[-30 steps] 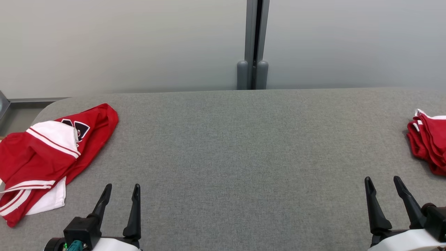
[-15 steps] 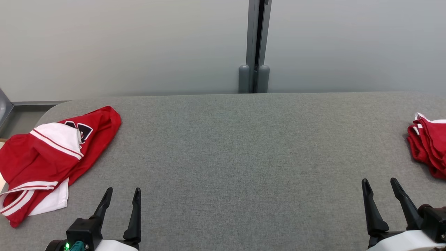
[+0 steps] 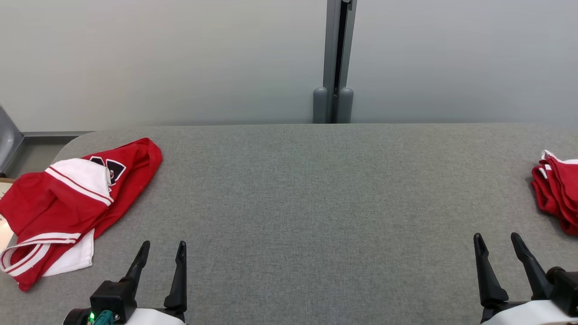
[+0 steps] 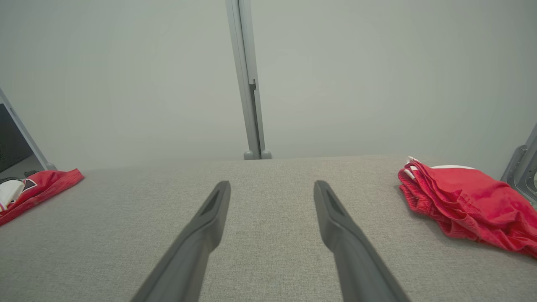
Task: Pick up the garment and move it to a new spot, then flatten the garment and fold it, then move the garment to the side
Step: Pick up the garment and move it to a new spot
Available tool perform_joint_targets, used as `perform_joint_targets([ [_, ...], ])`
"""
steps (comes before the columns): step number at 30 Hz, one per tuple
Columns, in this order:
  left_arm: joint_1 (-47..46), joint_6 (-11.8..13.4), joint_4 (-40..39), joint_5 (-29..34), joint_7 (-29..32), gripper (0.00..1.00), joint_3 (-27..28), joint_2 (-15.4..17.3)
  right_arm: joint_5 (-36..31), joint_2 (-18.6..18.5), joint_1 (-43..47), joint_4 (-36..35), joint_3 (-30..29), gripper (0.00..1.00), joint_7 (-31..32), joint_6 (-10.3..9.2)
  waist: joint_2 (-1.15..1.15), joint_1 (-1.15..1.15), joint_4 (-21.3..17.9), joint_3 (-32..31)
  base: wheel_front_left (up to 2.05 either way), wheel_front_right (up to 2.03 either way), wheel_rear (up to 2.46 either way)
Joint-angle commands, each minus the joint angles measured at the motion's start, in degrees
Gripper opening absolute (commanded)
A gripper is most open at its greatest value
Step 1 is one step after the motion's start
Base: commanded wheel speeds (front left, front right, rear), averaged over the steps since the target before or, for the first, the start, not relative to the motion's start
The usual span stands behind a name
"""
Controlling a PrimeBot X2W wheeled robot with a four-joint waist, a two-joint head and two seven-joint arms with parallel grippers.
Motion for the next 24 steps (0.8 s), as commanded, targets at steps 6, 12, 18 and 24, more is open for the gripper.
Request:
perform_joint_targets([
  [6,-2.7,-0.1,0.3,-0.1,-0.6,1.00,-0.6,-0.4,-0.5,0.0,0.7,-1.1,-0.9,1.00,0.2,-0.02,0.00,0.00,3.9,0.6,0.00,0.00,0.00],
  [12,-5.4,-1.3,1.2,-0.4,-1.4,1.00,-1.4,-1.3,-0.7,0.0,0.9,-2.5,-1.3,1.00,0.3,-0.01,0.00,0.00,9.3,1.6,0.00,0.00,0.00],
  [18,-8.5,-2.1,3.1,-0.4,-2.6,1.00,-1.5,-2.1,-1.1,0.0,0.2,-4.0,-0.5,1.00,0.7,-0.01,0.00,0.00,15.4,2.4,0.00,0.00,0.00],
  [24,-9.8,-1.7,4.3,0.1,-3.5,1.00,-0.5,-1.6,-1.4,0.1,-0.6,-5.0,1.3,1.00,1.0,-0.01,0.00,0.00,20.1,3.0,0.00,0.00,0.00],
])
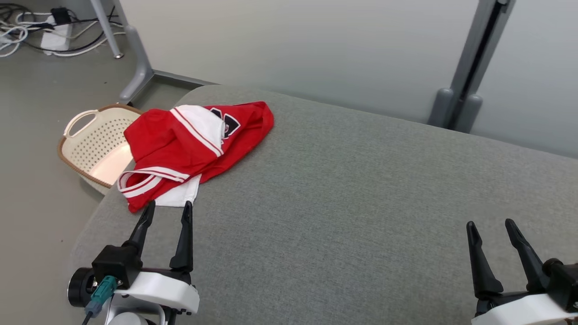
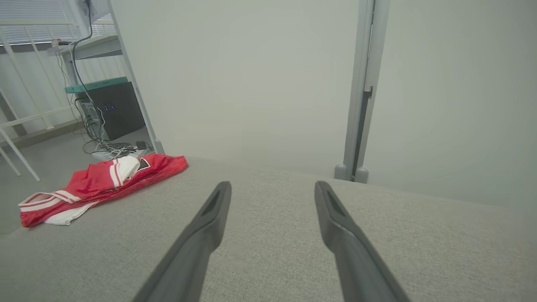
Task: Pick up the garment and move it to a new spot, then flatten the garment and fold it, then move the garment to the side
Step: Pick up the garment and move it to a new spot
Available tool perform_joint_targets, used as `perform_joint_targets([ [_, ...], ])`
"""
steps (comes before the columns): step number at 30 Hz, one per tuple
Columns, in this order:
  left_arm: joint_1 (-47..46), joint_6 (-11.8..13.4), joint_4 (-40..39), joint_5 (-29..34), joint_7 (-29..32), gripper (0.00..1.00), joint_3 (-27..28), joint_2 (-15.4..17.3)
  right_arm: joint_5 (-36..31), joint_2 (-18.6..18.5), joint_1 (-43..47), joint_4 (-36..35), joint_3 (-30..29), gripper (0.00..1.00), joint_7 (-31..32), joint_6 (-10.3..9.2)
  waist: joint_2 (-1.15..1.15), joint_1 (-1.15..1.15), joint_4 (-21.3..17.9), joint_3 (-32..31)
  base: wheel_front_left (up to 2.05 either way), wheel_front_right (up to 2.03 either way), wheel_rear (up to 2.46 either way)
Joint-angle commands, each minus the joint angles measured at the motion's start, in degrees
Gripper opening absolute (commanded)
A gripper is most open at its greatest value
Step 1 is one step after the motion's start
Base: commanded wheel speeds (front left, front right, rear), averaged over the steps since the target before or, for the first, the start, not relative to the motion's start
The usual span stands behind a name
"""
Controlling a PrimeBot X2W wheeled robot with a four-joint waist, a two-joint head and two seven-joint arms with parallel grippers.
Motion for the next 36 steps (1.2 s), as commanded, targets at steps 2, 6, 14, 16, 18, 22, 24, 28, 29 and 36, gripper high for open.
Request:
perform_joint_targets([
  [2,-1.1,0.3,0.0,0.4,-0.5,1.00,0.4,0.2,-0.4,-0.1,-0.6,-0.5,0.3,1.00,0.1,0.00,0.00,0.00,3.0,0.7,0.00,0.00,0.00],
  [6,-1.2,0.5,0.1,0.7,-0.7,1.00,1.0,0.7,-0.6,-0.1,-0.8,-0.6,0.5,1.00,0.5,0.00,0.00,0.00,5.8,1.0,0.00,0.00,0.00],
  [14,0.1,0.9,-0.8,0.4,-0.9,1.00,2.4,0.6,-1.0,-0.2,-2.1,-0.6,1.7,1.00,1.3,0.00,0.00,0.00,7.4,2.0,0.00,0.00,0.00],
  [16,0.2,0.9,-1.0,0.5,-0.9,1.00,2.6,0.4,-1.0,-0.5,-2.6,-0.5,1.7,1.00,1.3,0.00,0.00,0.00,7.5,2.3,0.00,0.00,0.00],
  [18,0.0,0.9,-1.2,0.6,-1.0,1.00,2.7,0.1,-1.0,-0.8,-2.9,-0.5,1.6,1.00,1.4,0.00,0.00,0.00,7.5,2.7,0.00,0.00,0.00],
  [22,-0.7,0.3,-1.2,0.8,-0.9,1.00,3.0,-0.6,-1.1,-1.3,-3.3,-0.9,1.3,1.00,1.8,0.00,0.00,0.00,7.7,3.7,0.00,0.00,0.00],
  [24,-1.2,0.0,-1.1,1.1,-0.9,1.00,3.0,-1.0,-1.2,-1.6,-3.5,-1.3,1.1,1.00,2.1,0.00,0.00,0.00,7.7,4.4,0.00,0.00,0.00],
  [28,-3.5,-1.2,0.1,1.3,-0.9,1.00,3.4,-2.3,-1.6,-2.2,-4.2,-3.1,0.8,1.00,3.3,0.00,0.00,0.00,7.5,7.5,0.00,0.00,0.00],
  [29,-4.4,-1.4,0.3,1.4,-0.9,1.00,3.6,-2.7,-1.9,-2.6,-4.6,-3.9,1.0,1.00,3.9,0.00,0.00,0.00,7.1,8.9,0.00,0.00,0.00],
  [36,-14.6,-3.8,6.5,0.8,-0.8,1.00,6.4,-5.8,-3.2,-7.5,-9.7,-10.6,1.1,1.00,9.0,0.00,0.00,0.00,3.3,22.1,0.00,0.00,0.00],
])
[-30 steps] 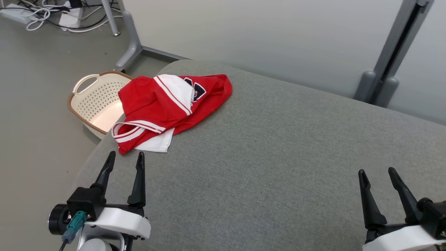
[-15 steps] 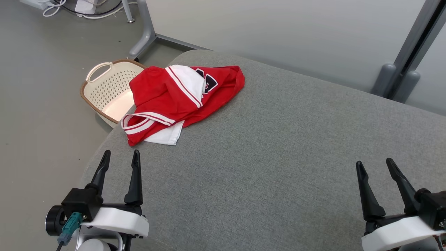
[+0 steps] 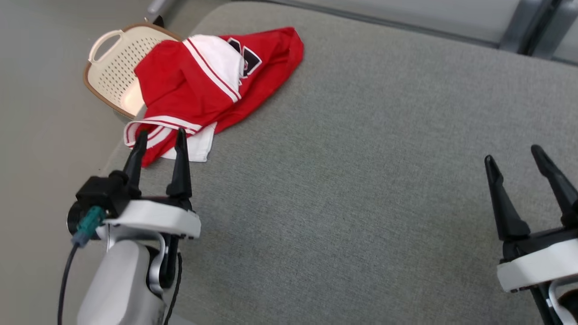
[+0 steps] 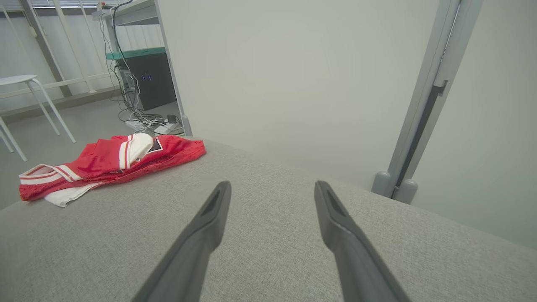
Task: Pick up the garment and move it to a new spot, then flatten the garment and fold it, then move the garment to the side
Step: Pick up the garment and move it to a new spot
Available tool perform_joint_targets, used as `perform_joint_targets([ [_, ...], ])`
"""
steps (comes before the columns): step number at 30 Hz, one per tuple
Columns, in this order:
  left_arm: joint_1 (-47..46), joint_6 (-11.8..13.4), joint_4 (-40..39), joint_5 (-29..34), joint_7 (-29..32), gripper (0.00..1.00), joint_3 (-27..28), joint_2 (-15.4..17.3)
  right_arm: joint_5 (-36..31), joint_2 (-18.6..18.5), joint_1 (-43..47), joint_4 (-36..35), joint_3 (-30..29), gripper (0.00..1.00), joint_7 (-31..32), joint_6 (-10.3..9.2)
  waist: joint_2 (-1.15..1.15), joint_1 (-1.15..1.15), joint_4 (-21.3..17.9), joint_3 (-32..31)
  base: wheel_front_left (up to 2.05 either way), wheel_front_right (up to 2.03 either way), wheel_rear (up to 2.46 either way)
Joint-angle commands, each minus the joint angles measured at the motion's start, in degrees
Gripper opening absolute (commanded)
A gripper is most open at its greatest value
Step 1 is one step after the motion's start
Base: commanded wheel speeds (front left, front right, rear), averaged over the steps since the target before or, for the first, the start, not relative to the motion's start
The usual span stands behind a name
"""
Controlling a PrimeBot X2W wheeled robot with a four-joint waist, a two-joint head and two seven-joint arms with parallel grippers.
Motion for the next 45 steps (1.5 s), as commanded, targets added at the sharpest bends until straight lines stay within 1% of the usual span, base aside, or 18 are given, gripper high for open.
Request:
perform_joint_targets([
  [1,-3.1,-0.7,1.5,-0.3,0.1,1.00,1.0,-0.3,-0.3,-1.2,-1.5,-1.1,0.0,1.00,0.8,0.00,0.00,0.00,-3.3,8.4,0.00,0.00,0.00],
  [5,-9.9,-2.8,9.6,-0.3,0.0,1.00,3.3,-0.8,0.1,-3.4,-5.0,-3.4,0.8,1.00,2.2,0.00,0.00,0.00,-5.8,14.7,0.00,0.00,0.00],
  [8,-14.5,-4.3,16.0,-0.3,0.0,1.00,5.5,-1.0,0.5,-4.2,-6.6,-3.9,1.0,1.00,2.4,0.00,0.00,0.00,-7.6,17.7,0.00,0.00,0.00],
  [14,-20.2,-6.7,27.2,-0.3,0.0,1.00,9.6,-1.0,0.9,-4.2,-8.3,-3.3,0.4,1.00,1.3,0.00,0.00,0.00,-9.5,20.3,0.00,0.00,0.00],
  [18,-21.3,-7.3,34.7,0.0,0.4,1.00,11.5,-1.3,1.2,-3.8,-9.1,-2.1,0.6,1.00,0.4,0.00,0.00,0.00,-10.5,20.3,0.00,0.00,0.00],
  [19,-21.5,-7.4,36.2,0.0,0.5,0.68,12.0,-1.1,1.2,-3.7,-9.2,-1.9,0.6,1.00,0.1,0.00,0.00,0.00,-10.6,20.3,0.00,0.00,0.00],
  [20,-21.6,-7.5,37.6,-0.2,0.5,0.31,12.5,-0.9,1.3,-3.5,-9.2,-1.6,0.7,1.00,-0.1,0.00,0.00,0.00,-10.9,20.1,0.00,0.00,0.00],
  [21,-21.6,-7.6,38.9,-0.3,0.5,0.00,12.9,-0.7,1.4,-3.4,-9.3,-1.2,0.9,1.00,-0.4,0.00,0.00,0.00,-11.1,19.9,0.00,0.00,0.00],
  [23,-21.7,-7.9,39.4,0.0,0.6,0.00,13.8,0.1,1.6,-3.0,-9.4,-0.5,1.0,1.00,-1.0,0.00,0.00,0.00,-11.6,19.3,0.00,0.00,0.00],
  [25,-21.4,-8.0,37.3,0.5,0.4,0.00,15.2,0.7,1.8,-2.6,-9.5,0.3,0.9,1.00,-1.9,0.00,0.00,0.00,-12.1,18.7,0.00,0.00,0.00],
  [29,-18.9,-8.1,29.4,2.2,0.0,0.00,18.8,1.5,1.9,-1.5,-9.7,2.0,0.8,1.00,-4.1,0.00,0.00,0.00,-13.3,16.7,0.00,0.00,0.00],
  [32,-15.9,-8.1,23.6,3.2,0.0,0.00,21.4,1.2,2.3,-0.8,-9.5,3.8,0.8,1.00,-5.8,0.00,0.00,0.00,-14.5,14.3,0.00,0.00,0.00],
  [35,-12.3,-8.2,18.9,4.0,0.0,0.00,22.8,0.7,2.6,0.0,-9.2,6.1,1.3,1.00,-7.6,0.00,0.00,0.00,-15.9,11.3,0.00,0.00,0.00],
  [40,-7.5,-8.2,13.1,5.4,0.0,0.00,23.2,0.6,3.2,1.1,-8.0,9.1,2.0,1.00,-9.7,0.00,0.00,0.00,-17.7,6.9,0.00,0.00,0.00],
  [45,-1.9,-8.2,4.9,7.0,0.0,0.00,20.5,0.0,3.7,2.0,-6.4,11.9,2.6,1.00,-11.4,0.00,0.00,0.00,-19.2,2.3,0.00,0.00,0.00],
])
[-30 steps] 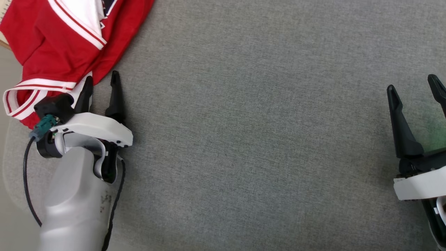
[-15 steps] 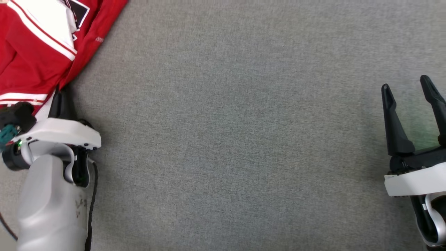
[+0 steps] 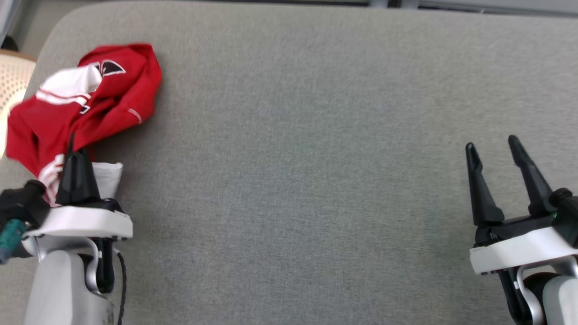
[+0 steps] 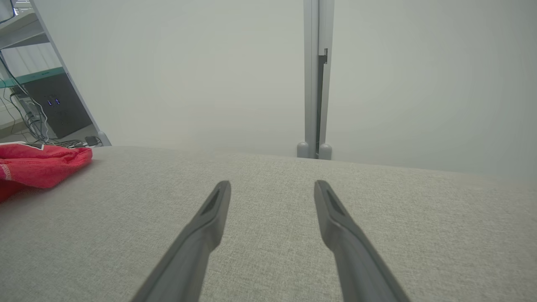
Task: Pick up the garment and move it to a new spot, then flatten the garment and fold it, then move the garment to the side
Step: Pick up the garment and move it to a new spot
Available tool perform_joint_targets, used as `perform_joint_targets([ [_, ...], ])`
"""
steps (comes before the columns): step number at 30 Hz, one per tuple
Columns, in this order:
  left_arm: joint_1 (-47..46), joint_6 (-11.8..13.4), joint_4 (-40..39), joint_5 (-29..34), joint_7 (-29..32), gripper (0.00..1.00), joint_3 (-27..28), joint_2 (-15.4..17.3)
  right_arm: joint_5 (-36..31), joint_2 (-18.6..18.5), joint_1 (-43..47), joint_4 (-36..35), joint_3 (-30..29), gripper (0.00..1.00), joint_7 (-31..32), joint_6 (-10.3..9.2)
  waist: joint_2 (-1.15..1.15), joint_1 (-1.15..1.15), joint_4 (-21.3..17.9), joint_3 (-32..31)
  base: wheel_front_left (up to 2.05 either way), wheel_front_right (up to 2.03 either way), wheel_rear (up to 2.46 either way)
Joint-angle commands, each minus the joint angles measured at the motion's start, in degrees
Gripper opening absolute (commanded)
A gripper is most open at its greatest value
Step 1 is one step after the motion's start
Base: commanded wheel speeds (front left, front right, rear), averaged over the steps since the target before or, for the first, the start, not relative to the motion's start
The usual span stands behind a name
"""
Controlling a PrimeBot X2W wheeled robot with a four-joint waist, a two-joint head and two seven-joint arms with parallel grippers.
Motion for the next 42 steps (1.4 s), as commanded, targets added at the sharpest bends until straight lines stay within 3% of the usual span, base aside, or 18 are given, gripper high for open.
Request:
perform_joint_targets([
  [1,1.1,-0.1,-1.0,0.6,0.0,0.00,-0.4,0.1,0.3,0.1,0.6,0.3,0.2,1.00,-0.5,0.00,0.00,0.00,-1.8,-2.9,0.00,0.00,0.00],
  [13,12.0,1.2,-15.4,2.2,5.9,0.00,-9.0,-0.7,1.2,1.4,4.3,4.5,2.5,1.00,-2.1,0.00,0.00,0.00,-9.6,-11.2,0.00,0.00,0.00],
  [19,14.0,0.9,-18.1,1.1,8.8,0.00,-14.7,-0.9,2.1,2.2,6.5,4.9,2.5,1.00,-2.0,0.00,0.00,0.00,-13.8,-13.4,0.00,0.00,0.00],
  [26,8.5,0.2,-15.1,0.8,10.5,0.00,-25.0,-0.9,2.8,2.9,5.8,4.5,3.3,1.00,-2.3,0.00,0.00,0.00,-19.6,-11.7,0.00,0.00,0.00],
  [33,0.4,-0.1,-5.7,0.4,10.5,0.00,-33.4,-0.9,3.8,3.7,3.7,5.8,4.3,1.00,-3.8,0.00,0.00,0.00,-24.8,-6.4,0.00,0.00,0.00],
  [40,-3.8,-0.1,3.6,-0.4,8.1,0.00,-39.0,-0.8,4.6,4.2,2.1,8.3,4.8,1.00,-5.9,0.00,0.00,0.00,-26.8,-4.0,0.00,0.00,0.00],
  [41,-4.3,-0.1,4.5,-0.8,7.4,0.25,-39.5,-0.8,4.6,4.3,1.9,8.7,4.7,1.00,-6.1,0.00,0.00,0.00,-26.7,-3.7,0.00,0.00,0.00],
  [42,-4.7,-0.1,5.2,-0.9,6.7,0.79,-39.7,-0.8,4.7,4.3,1.8,8.9,4.6,1.00,-6.4,0.00,0.00,0.00,-26.6,-3.6,0.00,0.00,0.00],
])
